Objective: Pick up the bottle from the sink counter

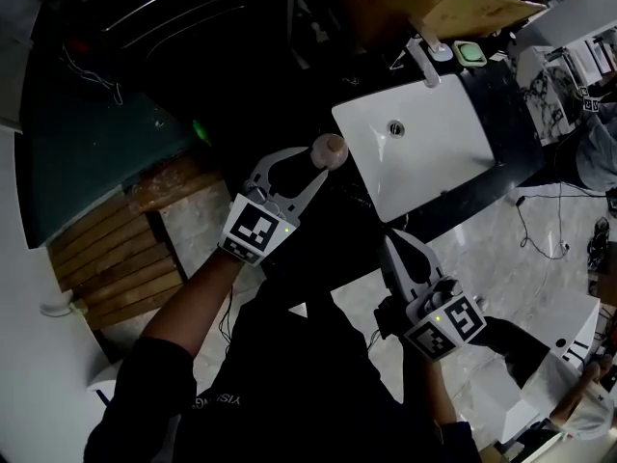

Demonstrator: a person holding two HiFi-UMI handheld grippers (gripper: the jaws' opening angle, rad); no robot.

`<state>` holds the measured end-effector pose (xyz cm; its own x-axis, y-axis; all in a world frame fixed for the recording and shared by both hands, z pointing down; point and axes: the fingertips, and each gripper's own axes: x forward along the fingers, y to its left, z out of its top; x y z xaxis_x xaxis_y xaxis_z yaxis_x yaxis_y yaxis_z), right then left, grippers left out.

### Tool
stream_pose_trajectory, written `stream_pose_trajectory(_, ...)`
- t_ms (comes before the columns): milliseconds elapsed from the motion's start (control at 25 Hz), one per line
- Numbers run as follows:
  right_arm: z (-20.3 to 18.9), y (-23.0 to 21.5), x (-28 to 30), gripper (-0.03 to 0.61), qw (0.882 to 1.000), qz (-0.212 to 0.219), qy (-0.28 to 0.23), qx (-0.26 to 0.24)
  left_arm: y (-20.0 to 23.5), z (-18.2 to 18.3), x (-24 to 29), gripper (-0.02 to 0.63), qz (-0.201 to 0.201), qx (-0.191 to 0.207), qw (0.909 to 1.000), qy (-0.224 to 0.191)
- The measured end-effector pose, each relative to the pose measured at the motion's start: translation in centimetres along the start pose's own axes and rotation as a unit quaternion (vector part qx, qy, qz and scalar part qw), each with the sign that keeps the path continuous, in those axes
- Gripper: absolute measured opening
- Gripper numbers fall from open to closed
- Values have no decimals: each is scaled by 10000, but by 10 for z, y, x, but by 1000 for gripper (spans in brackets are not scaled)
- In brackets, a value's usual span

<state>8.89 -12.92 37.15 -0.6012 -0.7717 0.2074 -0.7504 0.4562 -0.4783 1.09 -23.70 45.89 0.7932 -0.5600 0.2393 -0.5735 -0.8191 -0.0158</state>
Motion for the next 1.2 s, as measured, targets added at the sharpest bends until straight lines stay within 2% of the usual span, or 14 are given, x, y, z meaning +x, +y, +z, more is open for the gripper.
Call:
stream_pose_trajectory(480,1,-18,10,26,10000,-55,42,-31,6,-14,27,173,-118,25,9999,115)
stream_pose_trajectory(1040,-2,-33,22,26,9998,-79,78,155,10,-31,52,183,-260,5,9994,239)
stream_pose_trajectory(1200,-4,-40,24,26,9999,-71,119,56,9,-33,57,183,-317,-23,9992,240)
